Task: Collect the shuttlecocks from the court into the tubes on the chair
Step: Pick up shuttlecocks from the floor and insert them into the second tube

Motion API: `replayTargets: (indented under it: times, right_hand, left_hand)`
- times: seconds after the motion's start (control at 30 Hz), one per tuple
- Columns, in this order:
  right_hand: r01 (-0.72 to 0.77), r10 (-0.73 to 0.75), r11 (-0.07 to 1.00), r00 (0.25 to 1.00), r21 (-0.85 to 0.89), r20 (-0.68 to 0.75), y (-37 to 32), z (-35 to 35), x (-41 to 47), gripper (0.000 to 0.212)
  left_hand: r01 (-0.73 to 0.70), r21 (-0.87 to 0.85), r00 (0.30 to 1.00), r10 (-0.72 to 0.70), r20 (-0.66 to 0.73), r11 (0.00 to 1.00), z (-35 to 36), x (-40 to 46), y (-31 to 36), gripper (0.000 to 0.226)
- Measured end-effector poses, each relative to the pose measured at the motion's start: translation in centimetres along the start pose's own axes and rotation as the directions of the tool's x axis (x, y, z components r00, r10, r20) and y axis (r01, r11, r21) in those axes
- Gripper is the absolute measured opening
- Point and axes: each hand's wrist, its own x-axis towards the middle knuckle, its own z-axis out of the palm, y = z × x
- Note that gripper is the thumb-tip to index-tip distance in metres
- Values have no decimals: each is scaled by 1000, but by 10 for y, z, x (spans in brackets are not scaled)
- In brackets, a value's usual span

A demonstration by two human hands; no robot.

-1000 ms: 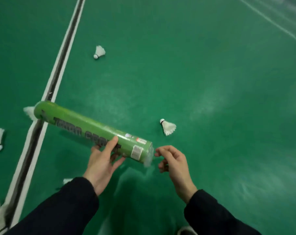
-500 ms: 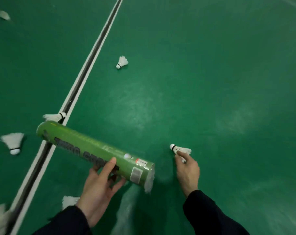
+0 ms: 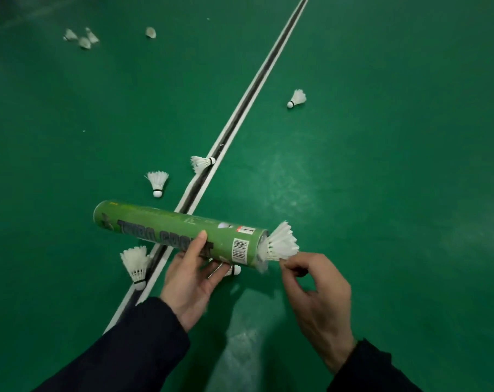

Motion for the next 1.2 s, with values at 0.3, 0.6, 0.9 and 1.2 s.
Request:
replayTargets:
  times: [0.3,0.6,0.9,1.2]
  right_hand:
    - [-488,307,813,823,318,477,-59,32,0,23]
    - [-421,142,900,528,113,837,-93,86,-1,37]
    - [-347,113,927,622,144,775,-74,111,-9,10]
    - [-176,165,983,756,-46,633,-14,132,2,30]
  left_hand:
    - [-26,-142,1000,25,-13,990,-45,-22,18,44]
    - [-79,-132,996,74,-42,988,-90,-25,24,59]
    - [-69,-195,995,54,-80,978,-112,-6,25,64]
    - [-174,-215,958,115,-263,961,-156,16,38,82]
